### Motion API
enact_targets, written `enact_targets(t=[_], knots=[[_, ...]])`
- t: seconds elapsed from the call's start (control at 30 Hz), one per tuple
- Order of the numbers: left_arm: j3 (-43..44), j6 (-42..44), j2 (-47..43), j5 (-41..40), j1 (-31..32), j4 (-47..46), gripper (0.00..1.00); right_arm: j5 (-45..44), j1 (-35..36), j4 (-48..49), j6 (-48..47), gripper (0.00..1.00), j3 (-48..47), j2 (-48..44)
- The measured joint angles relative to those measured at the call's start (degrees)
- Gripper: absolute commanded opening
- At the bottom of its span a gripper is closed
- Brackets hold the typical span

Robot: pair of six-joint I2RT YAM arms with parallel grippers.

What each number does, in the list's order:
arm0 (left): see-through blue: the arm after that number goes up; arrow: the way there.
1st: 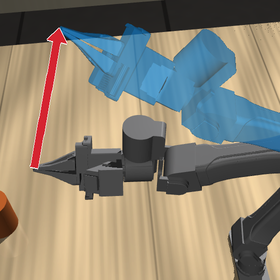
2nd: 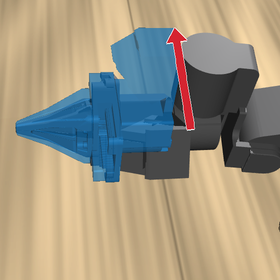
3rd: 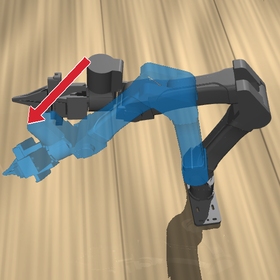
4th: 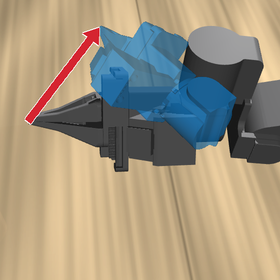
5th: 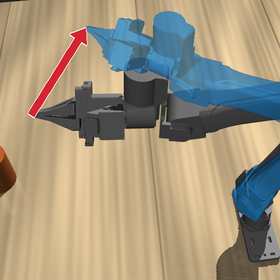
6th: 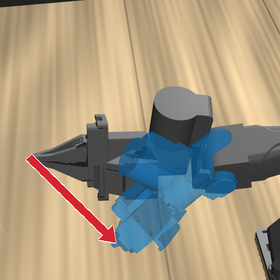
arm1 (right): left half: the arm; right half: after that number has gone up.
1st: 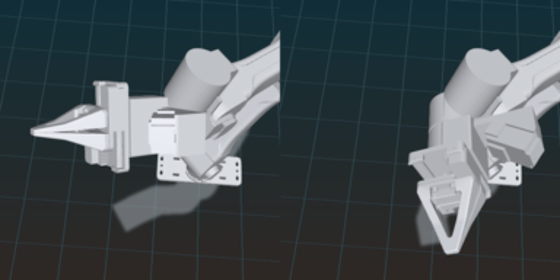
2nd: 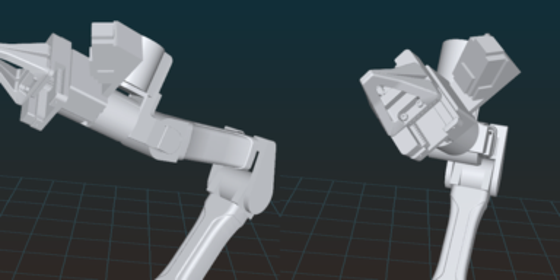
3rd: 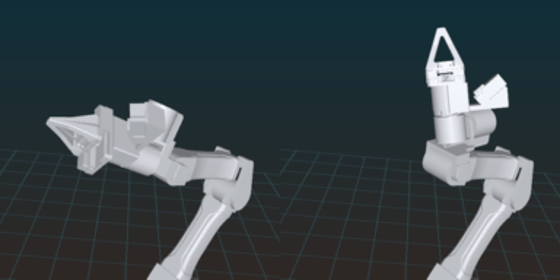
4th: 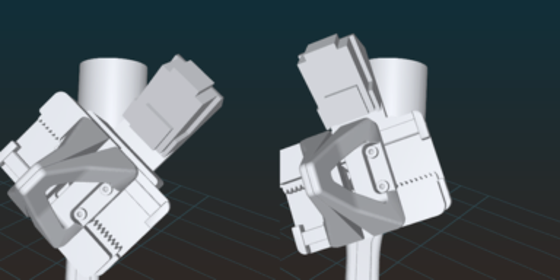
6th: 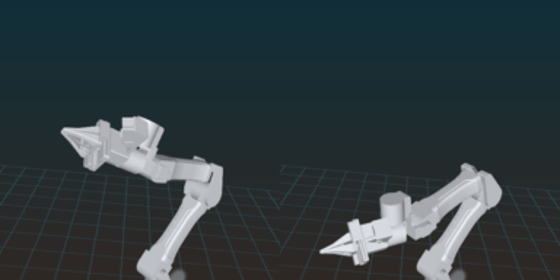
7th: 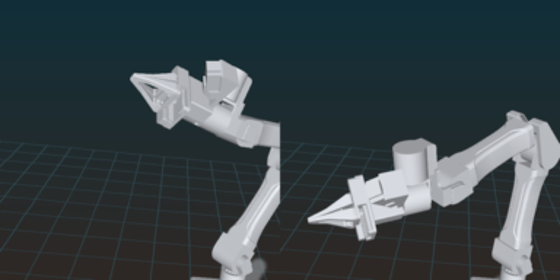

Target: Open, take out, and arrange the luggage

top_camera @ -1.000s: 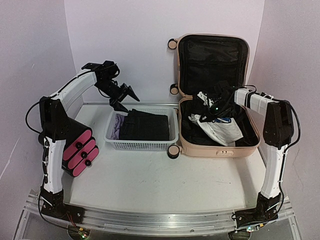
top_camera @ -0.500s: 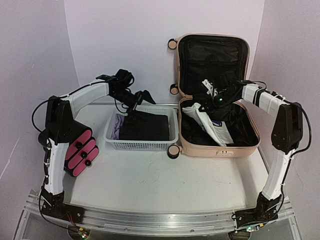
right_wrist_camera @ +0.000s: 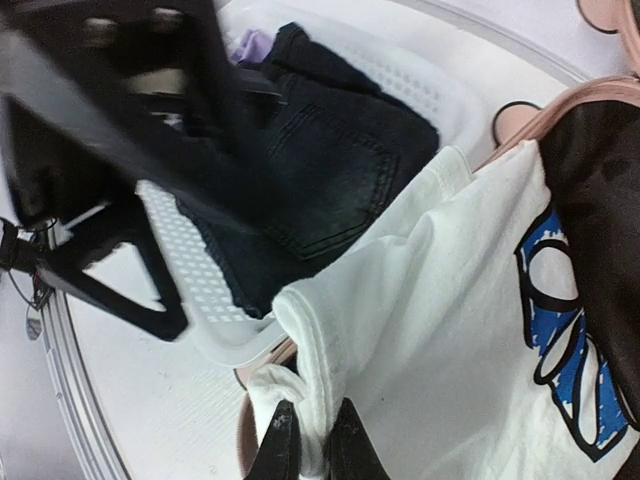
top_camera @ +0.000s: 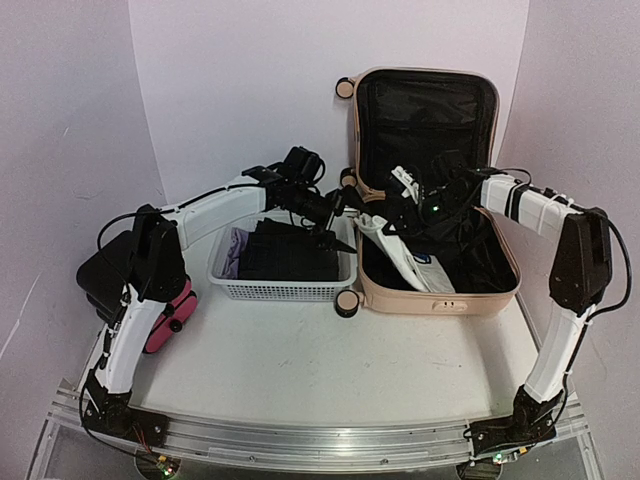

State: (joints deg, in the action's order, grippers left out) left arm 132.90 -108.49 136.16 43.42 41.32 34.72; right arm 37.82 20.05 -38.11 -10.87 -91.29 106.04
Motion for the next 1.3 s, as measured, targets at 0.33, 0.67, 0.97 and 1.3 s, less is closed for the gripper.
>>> enact_targets(t=[0.33,0.67,0.97,1.3], knots=[[2.71,0.74,5.64,-3.43,1.68,-1.29,0.67,1.57,2.91,-0.09,-1.29,0.0,1.2,-1.73],[1.57,3.82,6.32,-4.46,1.73,-3.78,0.01,1.44,4.57,-0.59,-1.95,0.04,1.2,-1.92],[-3.26,12.44,3.54,-3.78,-0.5,-3.74,0.0,-0.68,5.05,-1.53,3.19,0.96,0.17,-2.21],[-18.45,26.12,-8.2,0.35,-7.32,-3.37,0.0,-7.45,-4.11,-2.47,14.14,0.98,-8.28,-2.16]])
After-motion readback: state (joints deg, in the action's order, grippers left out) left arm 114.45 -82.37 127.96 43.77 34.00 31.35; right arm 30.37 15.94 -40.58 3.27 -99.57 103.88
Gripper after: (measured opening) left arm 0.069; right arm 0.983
